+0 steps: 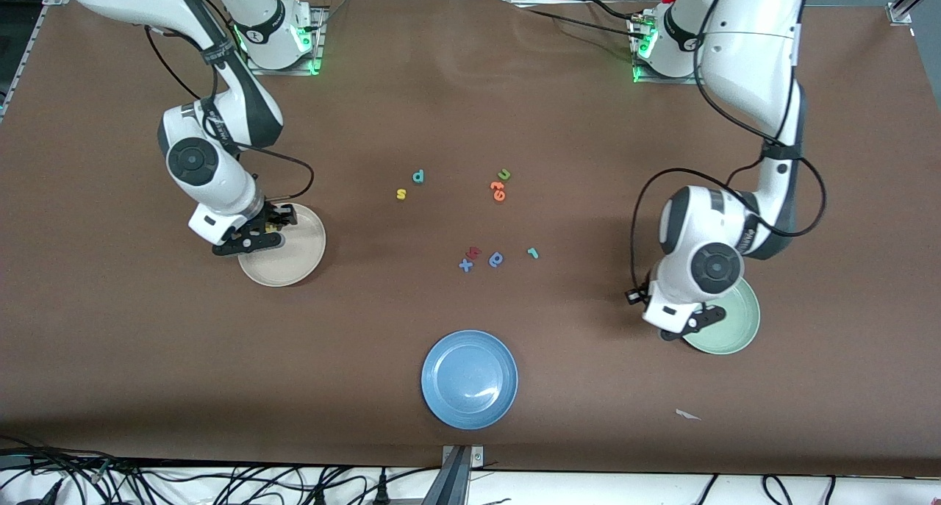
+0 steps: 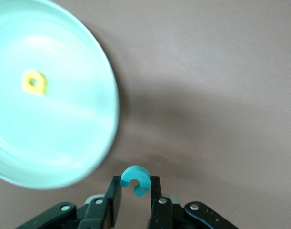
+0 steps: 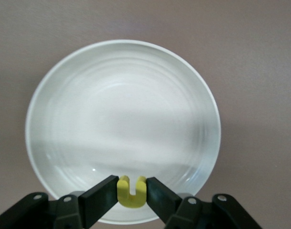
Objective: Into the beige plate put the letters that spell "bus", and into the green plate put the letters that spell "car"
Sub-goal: 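Place the u on the white plate while the left gripper drops c on green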
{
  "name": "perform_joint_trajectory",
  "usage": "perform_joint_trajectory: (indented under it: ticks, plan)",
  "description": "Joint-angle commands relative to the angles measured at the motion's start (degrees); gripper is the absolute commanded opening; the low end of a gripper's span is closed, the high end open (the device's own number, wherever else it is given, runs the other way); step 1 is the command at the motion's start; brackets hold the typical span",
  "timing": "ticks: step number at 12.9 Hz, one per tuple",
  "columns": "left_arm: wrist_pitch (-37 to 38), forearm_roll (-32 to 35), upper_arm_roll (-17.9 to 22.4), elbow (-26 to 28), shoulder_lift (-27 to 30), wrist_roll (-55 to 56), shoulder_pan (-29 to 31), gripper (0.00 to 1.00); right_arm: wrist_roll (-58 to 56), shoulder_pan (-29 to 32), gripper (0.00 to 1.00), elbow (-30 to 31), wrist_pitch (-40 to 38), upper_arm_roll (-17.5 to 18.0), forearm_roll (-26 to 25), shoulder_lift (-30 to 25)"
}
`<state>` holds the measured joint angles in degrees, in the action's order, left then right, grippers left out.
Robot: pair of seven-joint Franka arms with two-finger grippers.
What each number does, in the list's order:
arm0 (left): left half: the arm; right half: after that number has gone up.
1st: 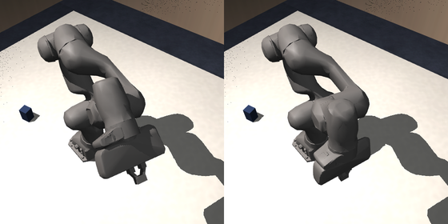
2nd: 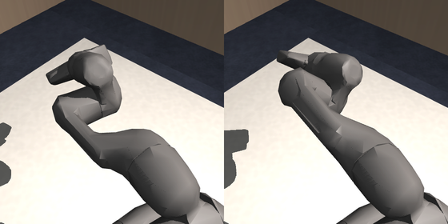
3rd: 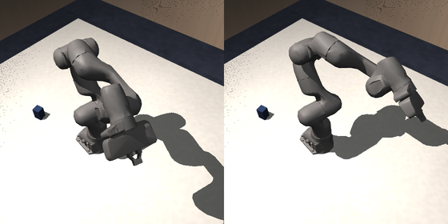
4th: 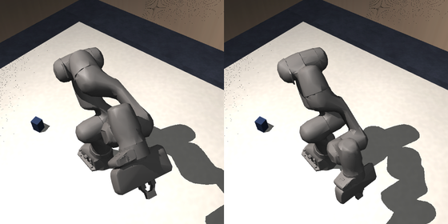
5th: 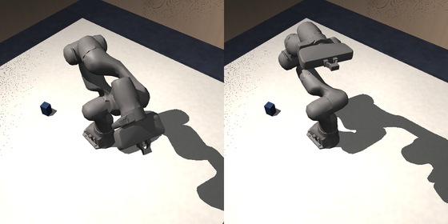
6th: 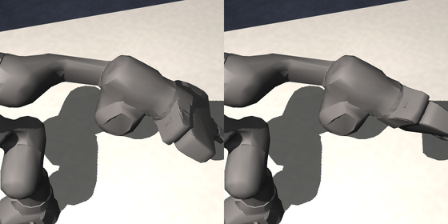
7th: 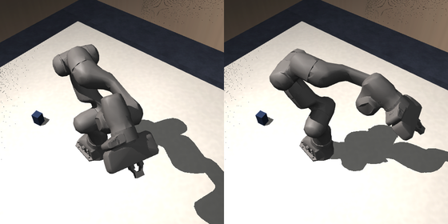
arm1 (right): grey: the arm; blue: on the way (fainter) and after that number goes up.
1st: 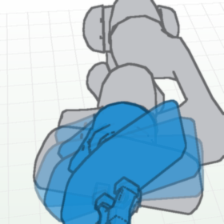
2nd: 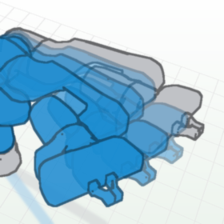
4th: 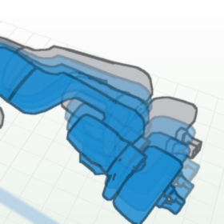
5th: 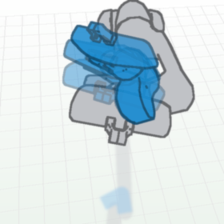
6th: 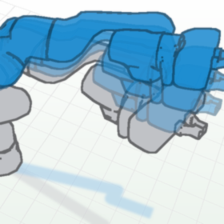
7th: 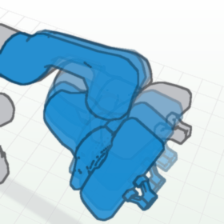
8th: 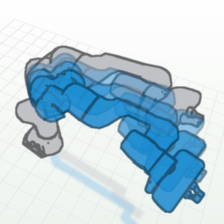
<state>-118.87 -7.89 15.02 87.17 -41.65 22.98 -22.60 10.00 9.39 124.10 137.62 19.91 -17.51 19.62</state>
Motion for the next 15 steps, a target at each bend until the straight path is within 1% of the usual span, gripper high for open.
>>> perform_joint_trajectory:
  ticks: [1,2,3,4,5,6,7,8,9,10,12,13,14,15]
  plan:
    - [1.2,5.3,-0.4,-0.2,0.6,-12.1,4.8,0.14,-1.1,0.8,0.58,0.7,1.3,0.6,0.3,0.4]
    - [1.0,6.8,-0.4,-0.2,0.6,-16.6,6.4,0.15,-0.8,0.8,0.68,0.7,1.4,0.6,0.3,0.4]
    - [0.1,8.6,-0.5,-0.2,0.3,-22.1,7.7,0.23,-0.5,0.8,0.73,0.7,1.3,0.6,0.3,0.4]
    - [-0.5,11.1,-0.6,-0.2,0.3,-26.8,7.8,0.48,-0.3,0.7,0.74,0.7,1.3,0.6,0.3,0.4]
    - [-0.5,10.8,-0.9,-0.3,0.5,-28.9,7.8,0.99,-0.1,0.7,0.75,0.7,1.1,0.7,0.4,0.2]
    - [-0.5,9.0,-1.0,-0.5,0.5,-28.2,7.2,1.0,0.8,0.7,0.75,0.7,0.9,0.8,0.4,-0.1]
    - [-0.5,5.2,-2.0,-1.6,0.5,-26.4,7.1,1.0,3.7,0.6,0.78,0.8,0.8,1.7,0.6,-0.3]
    - [-0.5,1.8,-3.7,-1.8,0.4,-24.2,6.9,1.0,7.3,0.5,0.78,0.8,0.8,3.7,0.7,-0.3]
    - [-0.7,-0.9,-5.5,-1.9,0.4,-19.4,6.3,1.0,11.0,0.3,0.78,0.8,0.8,5.2,0.7,-0.3]
    - [-1.4,-2.2,-6.7,-1.9,0.5,-13.6,5.0,1.0,14.7,-0.8,0.79,0.8,0.8,6.4,0.8,-0.3]
    - [-5.2,-3.7,-9.1,-0.7,0.3,-2.2,1.4,1.0,22.4,-4.6,0.9,0.7,1.4,7.1,0.7,-0.1]
    - [-7.0,-3.8,-9.3,0.3,0.3,4.4,-1.3,1.0,25.1,-6.2,0.92,0.7,2.2,7.3,0.9,0.1]
    - [-7.5,-3.9,-9.7,0.8,0.3,10.0,-2.6,1.0,28.5,-7.5,0.92,0.7,3.3,7.9,1.7,0.3]
    - [-7.7,-4.3,-11.2,1.4,0.3,14.6,-3.8,1.0,31.7,-8.9,0.93,0.8,4.0,7.9,2.0,0.7]
